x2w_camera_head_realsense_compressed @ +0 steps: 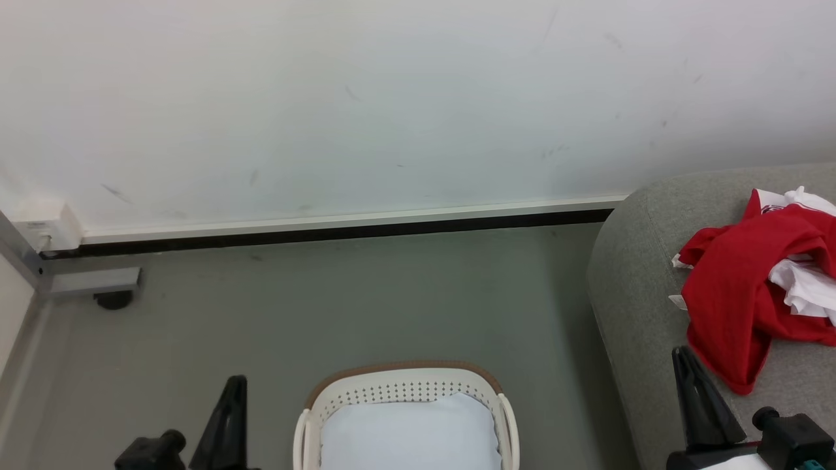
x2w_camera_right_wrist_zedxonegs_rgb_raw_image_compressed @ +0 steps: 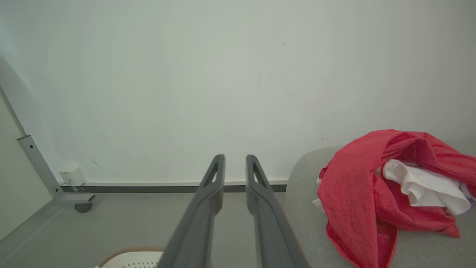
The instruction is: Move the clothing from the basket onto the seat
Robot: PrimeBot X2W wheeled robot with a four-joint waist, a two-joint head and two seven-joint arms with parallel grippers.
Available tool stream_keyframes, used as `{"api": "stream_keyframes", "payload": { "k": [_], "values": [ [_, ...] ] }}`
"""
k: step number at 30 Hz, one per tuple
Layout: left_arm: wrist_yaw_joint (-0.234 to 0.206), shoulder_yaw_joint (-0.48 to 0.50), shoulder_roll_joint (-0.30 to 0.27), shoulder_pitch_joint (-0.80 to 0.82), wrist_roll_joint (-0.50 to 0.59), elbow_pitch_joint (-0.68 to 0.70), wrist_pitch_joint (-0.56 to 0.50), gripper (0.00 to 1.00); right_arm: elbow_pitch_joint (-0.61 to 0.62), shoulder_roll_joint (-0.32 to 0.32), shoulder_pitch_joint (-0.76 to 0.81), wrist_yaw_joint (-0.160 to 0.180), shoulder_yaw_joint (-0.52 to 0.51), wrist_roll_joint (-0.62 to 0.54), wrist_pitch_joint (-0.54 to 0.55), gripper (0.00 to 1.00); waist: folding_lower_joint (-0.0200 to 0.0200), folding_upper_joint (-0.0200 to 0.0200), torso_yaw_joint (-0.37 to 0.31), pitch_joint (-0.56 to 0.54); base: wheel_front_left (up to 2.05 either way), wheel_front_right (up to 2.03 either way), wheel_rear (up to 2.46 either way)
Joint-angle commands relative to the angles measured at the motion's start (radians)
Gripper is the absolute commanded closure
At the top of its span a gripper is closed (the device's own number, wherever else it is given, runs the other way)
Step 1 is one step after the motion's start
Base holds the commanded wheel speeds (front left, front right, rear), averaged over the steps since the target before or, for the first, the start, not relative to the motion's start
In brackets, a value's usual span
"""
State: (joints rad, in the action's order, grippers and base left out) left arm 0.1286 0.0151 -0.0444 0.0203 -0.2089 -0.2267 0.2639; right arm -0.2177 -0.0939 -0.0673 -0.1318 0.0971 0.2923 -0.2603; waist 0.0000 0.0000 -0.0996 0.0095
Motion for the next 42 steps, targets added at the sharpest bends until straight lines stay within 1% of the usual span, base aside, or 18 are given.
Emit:
{"api": "stream_keyframes", "payload": {
  "k": [1, 11, 21, 42],
  "values": [
    [0.0, 0.003, 0.0, 0.004, -0.013, 0.001, -0.005, 1.0, 0.004, 0.0, -0.002, 0.0, -0.001, 0.013, 0.002, 1.0, 0.0, 0.0, 0.0, 0.0, 0.0, 0.0, 0.0],
    [0.0, 0.017, -0.001, 0.018, -0.204, -0.002, -0.057, 1.0, 0.001, 0.001, -0.008, 0.0, -0.024, 0.199, 0.048, 1.0, 0.0, 0.0, 0.009, -0.001, 0.0, 0.0, 0.0],
    [0.001, 0.028, -0.002, 0.028, -0.373, -0.002, -0.101, 1.0, -0.003, 0.002, -0.014, 0.0, -0.045, 0.361, 0.09, 1.0, 0.0, 0.0, 0.017, -0.001, 0.0, 0.0, 0.0],
    [0.001, 0.049, -0.004, 0.048, -0.671, -0.006, -0.181, 1.0, -0.009, 0.008, -0.025, 0.001, -0.086, 0.644, 0.165, 1.0, 0.0, 0.0, 0.033, -0.002, 0.0, 0.0, 0.0]
  ]
}}
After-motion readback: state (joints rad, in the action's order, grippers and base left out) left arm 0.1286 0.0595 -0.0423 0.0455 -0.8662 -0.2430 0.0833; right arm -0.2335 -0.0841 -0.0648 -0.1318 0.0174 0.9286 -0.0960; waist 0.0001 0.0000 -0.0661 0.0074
